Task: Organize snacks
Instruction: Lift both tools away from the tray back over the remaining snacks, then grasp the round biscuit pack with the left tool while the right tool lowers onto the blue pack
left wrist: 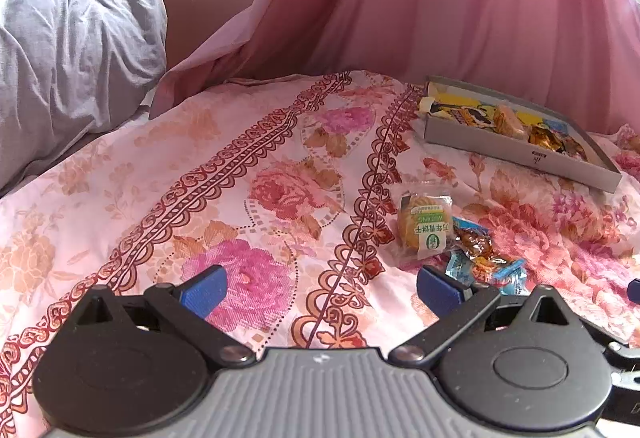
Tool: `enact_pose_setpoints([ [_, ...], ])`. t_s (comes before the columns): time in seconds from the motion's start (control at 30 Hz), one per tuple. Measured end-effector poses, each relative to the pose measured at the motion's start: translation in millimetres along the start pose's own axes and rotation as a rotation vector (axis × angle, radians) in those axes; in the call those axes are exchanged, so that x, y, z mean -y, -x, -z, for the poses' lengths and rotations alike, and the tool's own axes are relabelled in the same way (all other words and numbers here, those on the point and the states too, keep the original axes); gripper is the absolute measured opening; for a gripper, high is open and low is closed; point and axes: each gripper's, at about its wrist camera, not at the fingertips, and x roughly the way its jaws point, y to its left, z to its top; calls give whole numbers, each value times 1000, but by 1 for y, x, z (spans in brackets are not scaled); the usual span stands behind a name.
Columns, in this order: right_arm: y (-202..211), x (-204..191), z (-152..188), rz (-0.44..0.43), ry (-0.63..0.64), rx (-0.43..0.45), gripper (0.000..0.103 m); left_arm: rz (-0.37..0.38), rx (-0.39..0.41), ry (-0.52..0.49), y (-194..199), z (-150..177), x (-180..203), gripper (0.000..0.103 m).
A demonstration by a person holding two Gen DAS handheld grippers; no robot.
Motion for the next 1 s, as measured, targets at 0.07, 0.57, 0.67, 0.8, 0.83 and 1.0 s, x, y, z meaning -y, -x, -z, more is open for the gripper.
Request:
enact_pose_setpoints([
  [0.07, -2, -2, 0, -12, 7, -8, 102, 1, -6, 3, -2, 0, 0, 103],
  [0.57, -31, 0, -20, -252, 100, -121, 102, 47, 27, 14, -11, -12, 17, 103],
  [0.67, -43, 1, -22, -282, 158, -119, 102, 79, 42, -16, -15, -15, 26, 103],
  [0.8, -57, 5, -23, -286, 235, -129, 102, 108, 22, -45, -27, -17, 39, 103],
  [0.83, -60, 8, -22, -289, 253, -130, 102, 114, 13, -47, -31, -18, 42, 103],
  [1.0, -81, 22, -17, -294, 273, -156, 102, 132, -34, -49, -55, -22, 54, 103],
])
